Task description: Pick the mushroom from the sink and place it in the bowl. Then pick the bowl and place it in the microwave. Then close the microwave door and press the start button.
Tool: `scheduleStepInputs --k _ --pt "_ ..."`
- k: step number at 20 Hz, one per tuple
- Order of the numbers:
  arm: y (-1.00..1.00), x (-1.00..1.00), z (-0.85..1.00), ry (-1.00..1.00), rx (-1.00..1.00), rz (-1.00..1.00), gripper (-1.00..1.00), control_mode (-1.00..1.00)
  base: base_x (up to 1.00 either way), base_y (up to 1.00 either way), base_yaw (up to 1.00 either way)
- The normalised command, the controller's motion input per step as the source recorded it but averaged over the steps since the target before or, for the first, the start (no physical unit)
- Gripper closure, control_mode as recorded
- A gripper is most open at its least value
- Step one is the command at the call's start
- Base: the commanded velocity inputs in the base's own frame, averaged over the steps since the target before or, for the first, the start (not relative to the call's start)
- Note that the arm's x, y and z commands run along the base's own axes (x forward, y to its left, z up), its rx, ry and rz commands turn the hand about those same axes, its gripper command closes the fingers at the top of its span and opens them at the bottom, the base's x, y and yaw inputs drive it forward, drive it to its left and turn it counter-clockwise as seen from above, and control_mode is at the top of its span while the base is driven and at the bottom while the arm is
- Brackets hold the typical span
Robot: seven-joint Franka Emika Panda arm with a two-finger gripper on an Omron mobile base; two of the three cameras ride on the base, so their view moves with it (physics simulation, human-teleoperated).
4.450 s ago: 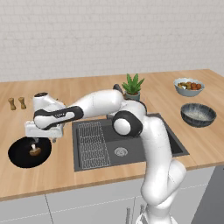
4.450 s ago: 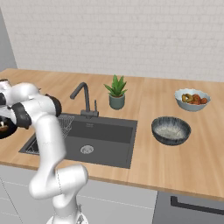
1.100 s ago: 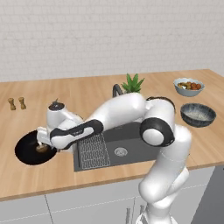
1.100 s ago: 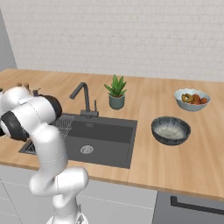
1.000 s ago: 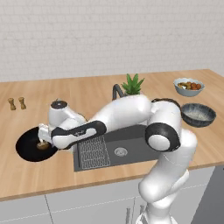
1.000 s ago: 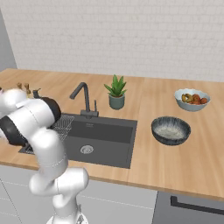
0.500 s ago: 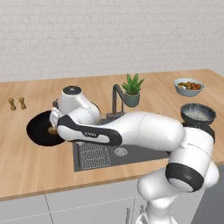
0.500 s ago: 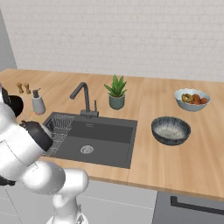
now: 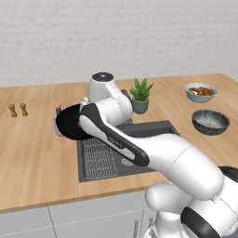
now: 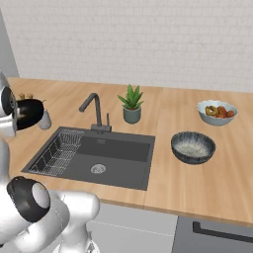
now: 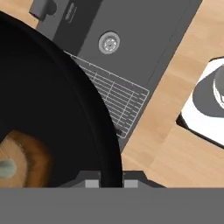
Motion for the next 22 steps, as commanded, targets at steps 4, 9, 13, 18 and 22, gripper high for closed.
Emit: scheduleStepInputs --k 4,9,13,18,22 --pt "-0.89 -0.27 0.62 -0.02 0.00 -0.23 1.00 -1.00 0.00 0.00 0.00" --pt "-0.89 -0.37 0.63 0.00 0.01 -0.25 1.00 -1.00 0.00 0.00 0.00" --pt "-0.87 -0.35 0.56 0.05 0.09 -0.21 1.00 -1.00 0.00 0.00 0.00" --pt "-0.69 -0.49 0.09 -0.04 0.06 -0.03 1.00 -1.00 0.00 0.00 0.00" --pt "-0.39 -0.51 -0.14 -0.21 0.00 0.00 1.00 -1.00 0.00 0.00 0.00"
